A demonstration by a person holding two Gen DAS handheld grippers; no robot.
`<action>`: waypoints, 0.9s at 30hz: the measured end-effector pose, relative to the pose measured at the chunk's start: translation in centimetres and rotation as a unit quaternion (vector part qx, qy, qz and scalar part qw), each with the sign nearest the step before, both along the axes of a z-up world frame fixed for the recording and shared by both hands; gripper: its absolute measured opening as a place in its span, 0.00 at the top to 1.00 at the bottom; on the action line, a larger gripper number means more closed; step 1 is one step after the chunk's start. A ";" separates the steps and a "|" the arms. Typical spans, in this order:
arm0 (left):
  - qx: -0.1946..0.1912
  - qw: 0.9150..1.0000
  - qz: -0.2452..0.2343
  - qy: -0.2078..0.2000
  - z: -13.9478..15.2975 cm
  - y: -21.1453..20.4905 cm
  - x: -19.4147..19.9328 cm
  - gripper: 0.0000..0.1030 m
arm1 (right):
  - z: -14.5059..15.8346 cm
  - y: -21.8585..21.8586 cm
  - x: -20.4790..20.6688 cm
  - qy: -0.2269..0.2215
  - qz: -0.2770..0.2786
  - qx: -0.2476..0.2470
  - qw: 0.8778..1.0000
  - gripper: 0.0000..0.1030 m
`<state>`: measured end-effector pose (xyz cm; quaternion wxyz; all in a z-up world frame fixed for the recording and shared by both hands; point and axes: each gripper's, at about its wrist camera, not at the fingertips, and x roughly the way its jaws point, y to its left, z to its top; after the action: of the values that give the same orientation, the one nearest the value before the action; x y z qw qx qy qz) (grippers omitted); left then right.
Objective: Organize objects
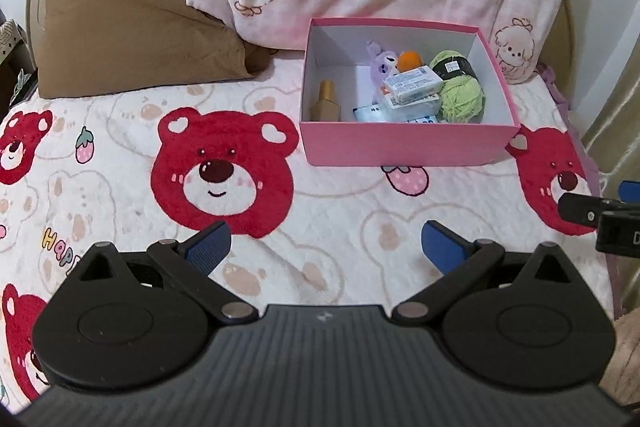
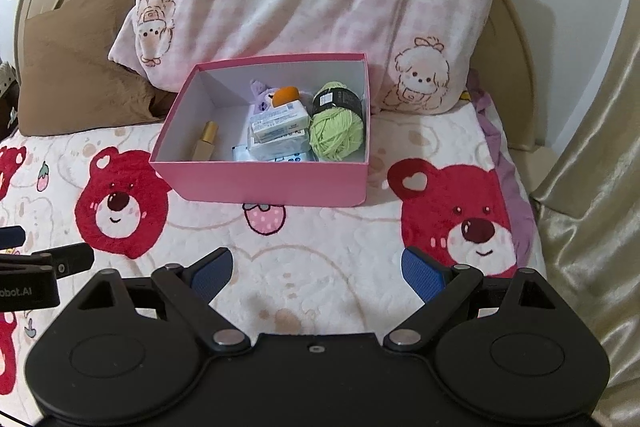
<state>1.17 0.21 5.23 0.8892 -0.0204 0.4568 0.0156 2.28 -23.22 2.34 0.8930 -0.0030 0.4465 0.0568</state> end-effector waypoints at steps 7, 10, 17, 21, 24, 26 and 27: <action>-0.001 1.000 -0.002 0.009 0.0 0.0 0.1 0.00 | 0.2 0.2 -0.7 -0.021 -0.008 -0.032 0.999 0.09; -0.006 1.000 0.008 0.011 0.0 0.3 0.1 0.00 | 0.1 0.1 -0.7 -0.019 -0.008 -0.029 0.999 0.09; -0.019 1.000 0.013 0.016 -0.3 0.7 0.2 0.00 | -0.2 0.1 -0.5 -0.009 -0.011 -0.028 1.000 0.09; -0.024 1.000 0.004 0.020 -0.6 0.4 0.2 0.00 | -0.4 0.1 -0.5 -0.007 -0.011 -0.029 0.999 0.09; -0.023 0.999 -0.002 0.022 -0.7 0.2 0.3 0.00 | -0.5 0.0 -0.3 -0.005 -0.016 -0.027 0.999 0.09; -0.019 1.000 0.001 0.023 -0.8 0.2 0.3 0.00 | -0.6 -0.1 -0.2 -0.005 -0.018 -0.023 1.000 0.09; -0.016 1.000 0.002 0.023 -0.8 0.1 0.3 0.00 | -0.7 -0.1 -0.1 -0.003 -0.018 -0.022 1.000 0.09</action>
<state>1.51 0.34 4.41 0.8781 -0.0349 0.4772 0.0108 2.23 -23.35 1.68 0.8949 -0.0152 0.4450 0.0310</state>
